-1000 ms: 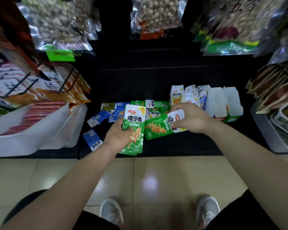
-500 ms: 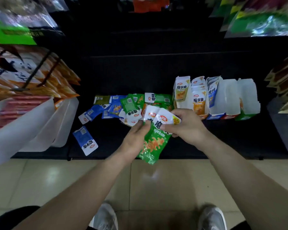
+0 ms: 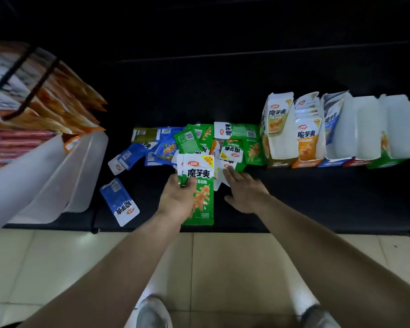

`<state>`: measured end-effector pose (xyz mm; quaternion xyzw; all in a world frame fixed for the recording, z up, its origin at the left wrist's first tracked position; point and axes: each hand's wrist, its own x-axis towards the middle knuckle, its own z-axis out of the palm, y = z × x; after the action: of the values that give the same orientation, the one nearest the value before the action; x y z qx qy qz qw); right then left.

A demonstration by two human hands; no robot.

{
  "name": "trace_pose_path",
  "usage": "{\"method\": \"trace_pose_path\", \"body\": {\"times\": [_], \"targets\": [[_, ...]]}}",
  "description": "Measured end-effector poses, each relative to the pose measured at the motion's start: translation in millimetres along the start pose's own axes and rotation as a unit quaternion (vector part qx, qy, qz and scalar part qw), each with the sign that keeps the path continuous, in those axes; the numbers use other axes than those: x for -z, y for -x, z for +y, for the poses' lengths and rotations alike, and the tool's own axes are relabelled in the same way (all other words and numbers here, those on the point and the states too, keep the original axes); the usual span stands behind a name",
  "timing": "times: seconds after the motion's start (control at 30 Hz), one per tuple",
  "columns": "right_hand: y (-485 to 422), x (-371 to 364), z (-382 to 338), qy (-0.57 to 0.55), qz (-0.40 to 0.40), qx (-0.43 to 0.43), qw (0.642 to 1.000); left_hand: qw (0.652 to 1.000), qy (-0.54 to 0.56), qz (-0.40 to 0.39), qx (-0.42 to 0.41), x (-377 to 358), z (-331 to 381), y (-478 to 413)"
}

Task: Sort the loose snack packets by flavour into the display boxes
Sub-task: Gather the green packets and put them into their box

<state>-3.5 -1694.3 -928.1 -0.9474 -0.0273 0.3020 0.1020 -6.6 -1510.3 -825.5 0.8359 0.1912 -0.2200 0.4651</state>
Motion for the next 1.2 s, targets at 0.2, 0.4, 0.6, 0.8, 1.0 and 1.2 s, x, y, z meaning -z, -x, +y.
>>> {"method": "trace_pose_path", "body": {"times": [0.2,0.4,0.6,0.8,1.0,1.2], "targets": [[10,-19,-5,0.019,0.127,-0.01,0.992,1.0,0.017,0.005,0.004,6,-2,-2],[-10,1,5,-0.025,0.033,-0.031,0.999,0.999,0.035,-0.014,-0.023,4,-5,-1],[23,-50,-5,0.016,0.095,0.012,0.995,0.999,0.039,-0.025,-0.009,8,-14,-6],[16,-36,-5,0.058,0.146,0.018,0.987,0.999,0.011,-0.027,-0.013,6,-14,-4],[11,-28,8,0.111,0.071,-0.017,0.991,1.0,-0.007,-0.02,-0.011,12,-21,-5],[18,-25,20,0.128,0.131,-0.107,0.977,0.999,-0.007,-0.026,-0.018,11,-25,-6]]}}
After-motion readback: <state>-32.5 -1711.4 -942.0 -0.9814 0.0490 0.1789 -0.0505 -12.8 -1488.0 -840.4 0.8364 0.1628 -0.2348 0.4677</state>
